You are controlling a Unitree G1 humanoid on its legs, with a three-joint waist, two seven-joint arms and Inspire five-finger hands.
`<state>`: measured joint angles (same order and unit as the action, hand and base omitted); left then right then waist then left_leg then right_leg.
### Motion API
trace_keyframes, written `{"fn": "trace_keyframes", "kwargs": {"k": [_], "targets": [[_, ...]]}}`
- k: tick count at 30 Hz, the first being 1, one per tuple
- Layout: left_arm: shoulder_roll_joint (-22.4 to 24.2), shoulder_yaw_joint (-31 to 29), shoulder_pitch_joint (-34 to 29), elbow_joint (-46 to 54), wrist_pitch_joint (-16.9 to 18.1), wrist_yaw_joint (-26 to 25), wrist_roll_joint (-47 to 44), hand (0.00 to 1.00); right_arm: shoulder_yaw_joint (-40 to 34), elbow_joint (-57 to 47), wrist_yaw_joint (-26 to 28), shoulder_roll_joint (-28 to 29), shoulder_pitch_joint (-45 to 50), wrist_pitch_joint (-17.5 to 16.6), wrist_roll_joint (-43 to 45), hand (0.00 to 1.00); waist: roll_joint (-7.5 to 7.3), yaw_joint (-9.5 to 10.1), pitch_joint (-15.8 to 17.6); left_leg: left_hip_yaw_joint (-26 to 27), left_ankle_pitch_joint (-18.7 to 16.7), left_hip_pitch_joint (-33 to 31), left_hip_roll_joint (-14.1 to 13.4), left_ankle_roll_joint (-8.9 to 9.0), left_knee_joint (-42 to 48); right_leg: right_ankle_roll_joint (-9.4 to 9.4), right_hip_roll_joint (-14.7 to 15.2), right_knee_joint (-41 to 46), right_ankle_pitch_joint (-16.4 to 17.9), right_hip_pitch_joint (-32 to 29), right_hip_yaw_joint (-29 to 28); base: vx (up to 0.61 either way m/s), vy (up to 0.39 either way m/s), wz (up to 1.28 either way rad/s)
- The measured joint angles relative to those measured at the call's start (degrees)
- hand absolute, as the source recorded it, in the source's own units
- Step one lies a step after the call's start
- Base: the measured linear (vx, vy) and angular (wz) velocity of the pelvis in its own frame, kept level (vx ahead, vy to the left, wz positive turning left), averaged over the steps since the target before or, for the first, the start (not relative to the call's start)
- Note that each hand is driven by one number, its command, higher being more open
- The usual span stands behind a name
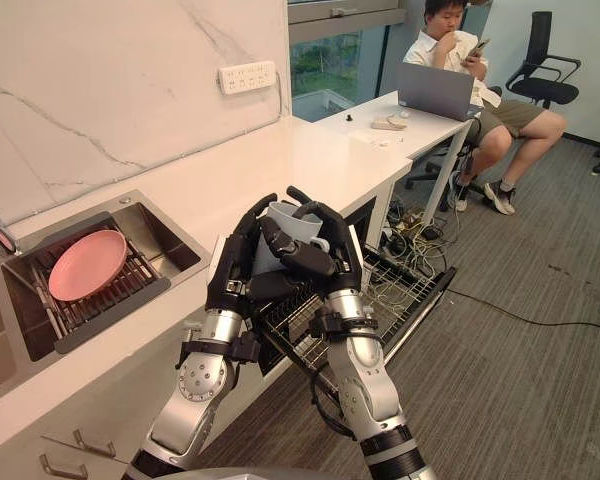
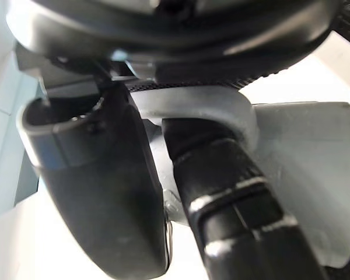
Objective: Walk over to the sink, pick up the cup, carry it to the dishwasher, place the cup inside the dishwasher, then close the dishwasher door
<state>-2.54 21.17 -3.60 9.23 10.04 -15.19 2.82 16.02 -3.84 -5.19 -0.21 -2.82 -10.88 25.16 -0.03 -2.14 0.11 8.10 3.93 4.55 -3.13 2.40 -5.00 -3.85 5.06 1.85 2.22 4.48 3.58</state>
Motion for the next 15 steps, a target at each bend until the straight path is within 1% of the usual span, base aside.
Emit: {"fn": "trace_keyframes", "kwargs": {"k": [1, 4, 5, 7, 9, 11, 15], "targets": [[0.25, -0.10, -0.25, 0.00, 0.15, 0.00, 0.21, 0.90, 0.00, -0.03, -0.23, 0.27, 0.08, 0.00, -1.05, 0.30, -0.04, 0.01, 0.02, 0.00, 0.00, 0.00, 0.01, 0.00, 0.00, 0.00, 0.01, -0.01, 0.00, 0.00, 0.00, 0.00, 0.000, 0.00], [1.42, -0.53, -1.29, 0.00, 0.44, -0.03, 0.88, 0.90, -0.02, -1.04, -1.75, 1.47, 1.08, 0.00, -8.54, 0.30, -0.27, 0.06, 0.17, 0.02, 0.00, 0.00, 0.01, 0.00, -0.01, -0.01, 0.01, -0.11, 0.01, -0.05, -0.01, 0.00, 0.000, 0.00], [1.64, -0.52, -1.56, 0.00, 0.50, -0.40, 1.77, 0.90, 0.00, -1.64, -2.50, 2.02, 1.68, -0.01, -11.57, 0.30, -0.29, 0.07, 0.19, 0.08, -0.01, 0.00, 0.01, 0.01, -0.01, -0.02, 0.01, -0.16, 0.01, -0.12, -0.05, 0.00, 0.000, 0.00], [1.69, -0.53, -1.63, 0.00, 0.50, -1.10, 2.77, 0.90, 0.14, -1.94, -3.38, 2.55, 1.91, -0.02, -14.23, 0.30, -0.34, 0.04, 0.23, 0.22, -0.02, 0.00, -0.01, 0.03, -0.01, -0.02, -0.01, -0.18, 0.01, -0.19, -0.20, 0.00, 0.000, -0.04], [2.27, -0.52, -1.85, 0.00, 0.75, -2.70, 5.81, 0.90, 0.77, -2.48, -5.79, 2.55, 2.28, -0.30, -18.79, 0.30, -0.59, 0.03, 0.43, 0.49, -0.10, 0.12, -0.04, 0.14, 0.00, -0.04, -0.05, -0.21, -0.01, -0.24, -0.48, 0.00, 0.000, -0.06], [2.85, -0.49, -2.49, 0.00, 1.43, -3.44, 8.49, 0.90, 1.47, -2.52, -7.78, 2.49, 2.65, -0.39, -20.72, 0.30, -0.94, 0.02, 0.69, 0.71, -0.18, 0.27, -0.09, 0.24, 0.01, -0.04, -0.10, -0.24, -0.02, -0.22, -0.73, 0.00, 0.000, -0.06], [3.02, -0.05, -4.07, 0.00, 1.58, -5.51, 12.15, 0.90, 3.08, -2.77, -10.58, 2.35, 3.85, -0.39, -22.58, 0.30, -0.99, 0.01, 0.90, 1.53, -0.45, 0.64, -0.19, 0.40, 0.01, -0.07, -0.21, -0.38, -0.07, -0.25, -1.52, 0.00, 0.003, -0.11]]}}
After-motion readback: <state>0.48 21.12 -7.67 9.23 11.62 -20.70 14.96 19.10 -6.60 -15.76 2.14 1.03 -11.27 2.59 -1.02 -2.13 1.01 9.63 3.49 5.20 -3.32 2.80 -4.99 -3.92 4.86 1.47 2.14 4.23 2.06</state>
